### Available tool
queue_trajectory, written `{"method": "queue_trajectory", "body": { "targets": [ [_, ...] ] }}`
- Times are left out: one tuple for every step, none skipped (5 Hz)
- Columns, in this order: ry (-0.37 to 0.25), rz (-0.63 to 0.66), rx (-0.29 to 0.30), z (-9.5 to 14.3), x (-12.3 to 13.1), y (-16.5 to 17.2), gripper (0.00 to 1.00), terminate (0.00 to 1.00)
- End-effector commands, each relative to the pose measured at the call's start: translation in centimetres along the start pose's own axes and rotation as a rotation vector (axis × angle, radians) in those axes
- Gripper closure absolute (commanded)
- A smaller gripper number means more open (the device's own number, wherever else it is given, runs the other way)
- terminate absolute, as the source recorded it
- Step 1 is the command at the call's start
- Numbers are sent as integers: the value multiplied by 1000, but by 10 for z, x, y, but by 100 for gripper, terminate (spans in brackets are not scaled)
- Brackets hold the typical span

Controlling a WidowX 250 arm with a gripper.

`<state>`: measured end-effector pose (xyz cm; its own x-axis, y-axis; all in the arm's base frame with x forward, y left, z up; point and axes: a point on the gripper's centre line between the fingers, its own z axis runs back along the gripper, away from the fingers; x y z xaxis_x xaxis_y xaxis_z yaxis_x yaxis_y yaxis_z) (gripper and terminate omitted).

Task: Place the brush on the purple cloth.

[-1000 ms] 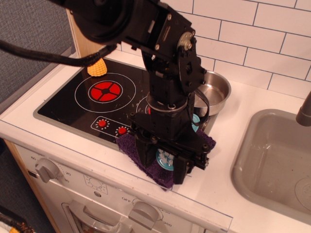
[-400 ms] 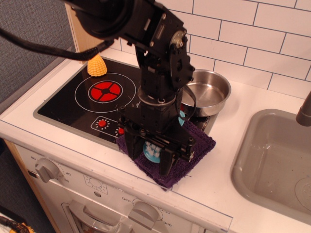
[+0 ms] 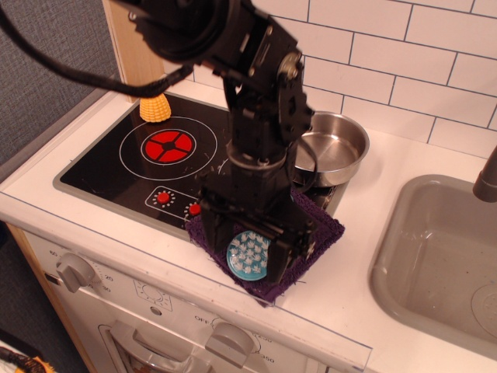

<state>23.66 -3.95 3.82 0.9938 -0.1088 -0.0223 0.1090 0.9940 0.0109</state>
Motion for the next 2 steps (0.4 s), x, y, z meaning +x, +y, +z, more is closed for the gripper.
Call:
{"method": "queue_trajectory", "body": {
  "targets": [
    [-165,60,-17,64,-3,16,0,0],
    [-146,63,-18,61,-4,21,0,0]
  ]
}}
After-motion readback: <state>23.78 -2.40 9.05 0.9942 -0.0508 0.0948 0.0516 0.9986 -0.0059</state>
